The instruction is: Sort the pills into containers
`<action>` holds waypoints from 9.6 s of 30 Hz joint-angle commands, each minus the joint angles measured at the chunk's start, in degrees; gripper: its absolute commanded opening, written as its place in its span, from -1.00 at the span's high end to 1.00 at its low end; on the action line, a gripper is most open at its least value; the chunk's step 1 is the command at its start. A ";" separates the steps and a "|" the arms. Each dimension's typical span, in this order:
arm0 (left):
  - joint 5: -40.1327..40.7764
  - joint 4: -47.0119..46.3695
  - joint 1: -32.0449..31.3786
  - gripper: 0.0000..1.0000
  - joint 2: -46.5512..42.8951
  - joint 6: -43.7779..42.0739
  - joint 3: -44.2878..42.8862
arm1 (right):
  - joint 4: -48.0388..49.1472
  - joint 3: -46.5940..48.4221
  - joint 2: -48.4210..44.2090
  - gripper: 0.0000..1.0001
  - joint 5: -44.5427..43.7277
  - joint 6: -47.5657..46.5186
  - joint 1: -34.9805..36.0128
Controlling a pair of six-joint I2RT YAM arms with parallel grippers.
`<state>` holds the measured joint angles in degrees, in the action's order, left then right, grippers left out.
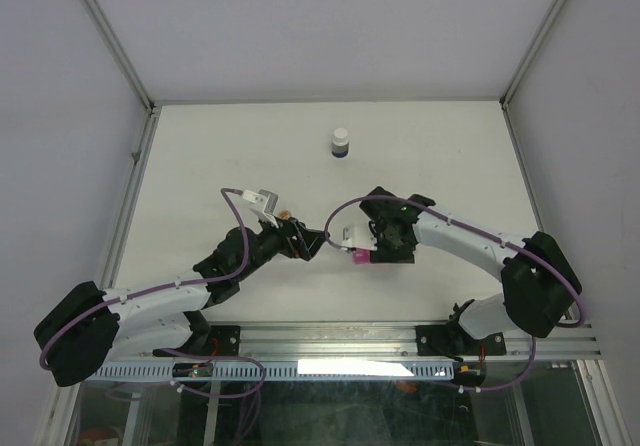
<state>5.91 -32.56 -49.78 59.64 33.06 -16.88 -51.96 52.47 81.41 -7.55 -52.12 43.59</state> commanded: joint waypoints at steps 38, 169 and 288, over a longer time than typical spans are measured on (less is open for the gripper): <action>-1.44 -3.81 1.28 -0.98 -1.98 0.56 1.28 | -2.39 2.04 -0.20 0.97 1.57 0.43 1.38; 24.41 51.16 4.95 -0.75 10.12 -5.93 -25.29 | 50.37 -14.60 -35.48 1.00 77.80 36.42 -38.63; -29.84 -9.45 1.36 0.79 23.02 9.17 -22.81 | 24.01 -4.30 -25.17 1.00 49.50 17.32 -18.63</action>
<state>-24.25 -44.60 -46.24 84.86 45.47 -37.28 -33.28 46.06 57.12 39.92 -37.45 24.49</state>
